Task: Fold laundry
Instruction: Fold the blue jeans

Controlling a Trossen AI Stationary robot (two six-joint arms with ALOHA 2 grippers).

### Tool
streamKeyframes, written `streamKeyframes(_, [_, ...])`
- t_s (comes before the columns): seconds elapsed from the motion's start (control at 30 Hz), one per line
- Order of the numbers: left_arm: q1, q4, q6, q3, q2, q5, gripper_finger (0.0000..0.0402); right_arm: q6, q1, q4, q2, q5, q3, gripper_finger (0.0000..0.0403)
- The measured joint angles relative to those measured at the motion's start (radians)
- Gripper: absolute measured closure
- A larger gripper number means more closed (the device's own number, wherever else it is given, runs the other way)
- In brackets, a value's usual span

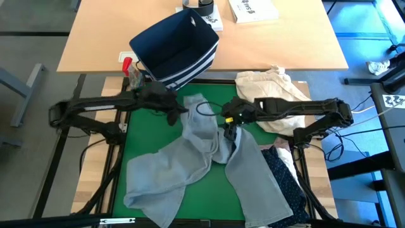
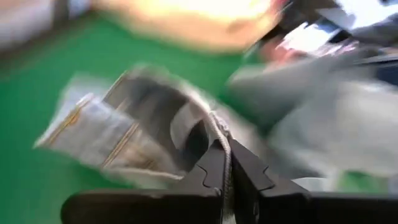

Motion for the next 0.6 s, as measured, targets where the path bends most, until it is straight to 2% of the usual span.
streamKeyframes(0.17, [-0.087,-0.008,0.179,0.126,-0.167,0.025,0.0397,-0.015,-0.038,-0.073,-0.001,0.024,0.109,0.0171])
streamKeyframes(0.33, [-0.153,-0.007,0.272,0.170,-0.260,0.025,0.0396,-0.015,-0.082,-0.037,-0.002,0.015,0.164,0.0171])
streamKeyframes(0.43, [-0.183,-0.011,0.305,0.170,-0.281,0.037,0.0396,-0.001,-0.111,0.036,-0.001,-0.048,0.165,0.0171])
streamKeyframes(0.6, [-0.222,-0.011,0.332,0.170,-0.279,0.057,0.0396,0.019,-0.138,0.253,0.047,-0.179,0.167,0.0171])
